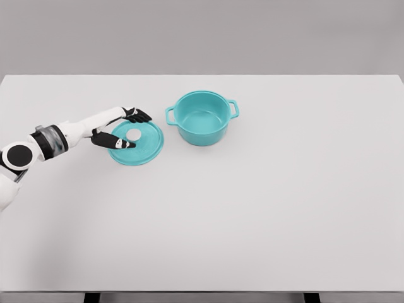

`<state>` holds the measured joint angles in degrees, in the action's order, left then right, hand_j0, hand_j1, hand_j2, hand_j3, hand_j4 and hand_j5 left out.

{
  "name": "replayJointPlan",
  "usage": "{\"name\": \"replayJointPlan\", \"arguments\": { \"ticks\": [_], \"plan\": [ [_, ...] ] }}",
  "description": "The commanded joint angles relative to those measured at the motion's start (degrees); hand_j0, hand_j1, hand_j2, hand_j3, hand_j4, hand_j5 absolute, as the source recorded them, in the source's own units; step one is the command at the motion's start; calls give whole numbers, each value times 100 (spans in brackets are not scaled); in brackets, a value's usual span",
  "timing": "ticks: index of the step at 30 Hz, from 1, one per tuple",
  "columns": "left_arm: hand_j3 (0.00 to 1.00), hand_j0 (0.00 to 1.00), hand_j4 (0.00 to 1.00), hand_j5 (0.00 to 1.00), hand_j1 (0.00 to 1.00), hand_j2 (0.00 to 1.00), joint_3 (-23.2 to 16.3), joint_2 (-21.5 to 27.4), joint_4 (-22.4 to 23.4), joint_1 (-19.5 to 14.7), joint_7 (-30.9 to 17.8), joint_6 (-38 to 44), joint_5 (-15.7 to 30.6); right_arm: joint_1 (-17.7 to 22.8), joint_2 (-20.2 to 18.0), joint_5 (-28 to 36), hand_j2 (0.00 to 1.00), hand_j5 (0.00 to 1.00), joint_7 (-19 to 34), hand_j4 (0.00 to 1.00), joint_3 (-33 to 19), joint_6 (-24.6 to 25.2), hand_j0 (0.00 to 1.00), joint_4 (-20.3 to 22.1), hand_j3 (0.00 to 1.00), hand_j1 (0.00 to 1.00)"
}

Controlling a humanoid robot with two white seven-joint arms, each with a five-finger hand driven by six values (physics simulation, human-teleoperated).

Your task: Cover the pot with left arm

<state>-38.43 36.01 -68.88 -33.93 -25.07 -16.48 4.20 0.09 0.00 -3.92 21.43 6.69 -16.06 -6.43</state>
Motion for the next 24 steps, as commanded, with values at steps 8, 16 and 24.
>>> {"name": "replayJointPlan", "arguments": {
  "ticks": [8,16,24],
  "plan": [
    [76,76,76,76,76,76,3,-7,59,9,3,13,20,0,0,-3,100,100,2,100,-1,-3,100,1,100,100],
    [76,76,76,76,76,76,-77,-103,173,0,64,13,-6,0,0,-3,100,100,2,100,-1,-3,100,1,100,100],
    [75,75,75,75,75,75,-68,-94,288,-9,82,13,-6,9,0,-3,100,100,2,100,-1,-3,100,1,100,100]
  ]
}}
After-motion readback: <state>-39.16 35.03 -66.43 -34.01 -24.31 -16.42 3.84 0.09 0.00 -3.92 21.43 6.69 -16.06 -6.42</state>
